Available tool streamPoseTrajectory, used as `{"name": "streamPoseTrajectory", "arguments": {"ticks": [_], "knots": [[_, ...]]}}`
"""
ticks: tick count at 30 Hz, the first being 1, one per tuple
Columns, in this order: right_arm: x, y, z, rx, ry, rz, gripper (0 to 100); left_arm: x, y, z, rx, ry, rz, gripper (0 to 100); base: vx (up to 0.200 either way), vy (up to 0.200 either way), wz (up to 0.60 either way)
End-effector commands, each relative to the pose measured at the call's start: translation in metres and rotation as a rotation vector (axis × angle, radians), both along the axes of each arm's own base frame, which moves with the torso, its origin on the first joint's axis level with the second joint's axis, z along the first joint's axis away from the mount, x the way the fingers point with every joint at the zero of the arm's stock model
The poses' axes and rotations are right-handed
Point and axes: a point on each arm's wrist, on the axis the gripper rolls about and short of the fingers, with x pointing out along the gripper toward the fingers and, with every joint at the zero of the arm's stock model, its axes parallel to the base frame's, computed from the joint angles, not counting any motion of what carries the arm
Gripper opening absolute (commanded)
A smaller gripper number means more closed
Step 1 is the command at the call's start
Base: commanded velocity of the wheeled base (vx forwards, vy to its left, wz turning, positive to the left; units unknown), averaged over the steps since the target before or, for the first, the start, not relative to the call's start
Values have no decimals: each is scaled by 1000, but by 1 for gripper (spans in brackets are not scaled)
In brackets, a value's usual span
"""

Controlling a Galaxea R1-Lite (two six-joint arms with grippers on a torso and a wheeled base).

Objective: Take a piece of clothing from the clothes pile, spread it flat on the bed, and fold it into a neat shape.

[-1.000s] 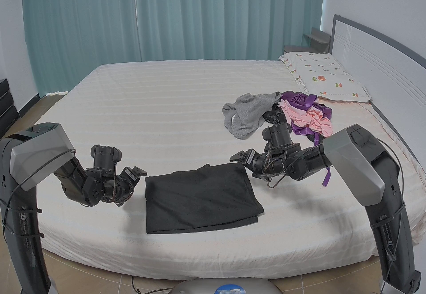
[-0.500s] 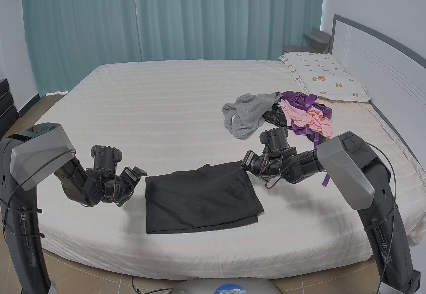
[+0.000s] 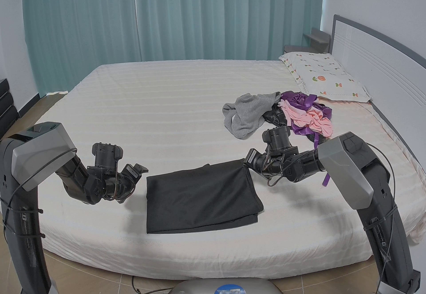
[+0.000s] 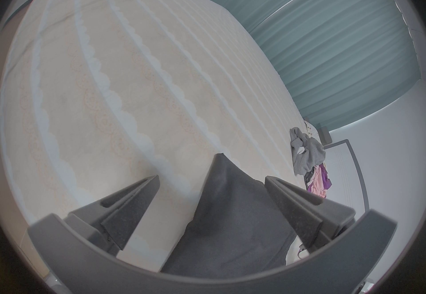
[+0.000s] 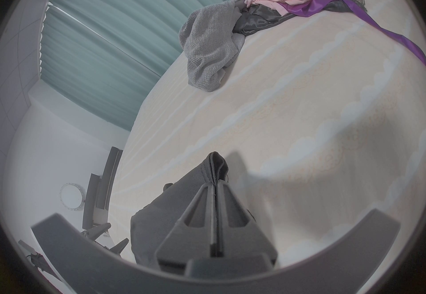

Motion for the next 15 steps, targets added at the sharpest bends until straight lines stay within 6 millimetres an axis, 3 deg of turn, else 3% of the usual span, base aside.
{"name": "streamPoseTrajectory", "arguments": {"ticks": [1, 9, 15], "knots": [[-1, 1, -1, -2, 3, 3, 0, 10, -7, -3, 9, -19, -24, 100, 0, 0, 0], [-2, 4, -1, -2, 2, 7, 0, 34, -22, -14, 57, -64, -83, 100, 0, 0, 0], [-2, 5, -1, -6, -3, 1, 0, 37, -26, -27, 138, -61, -119, 100, 0, 0, 0]]}}
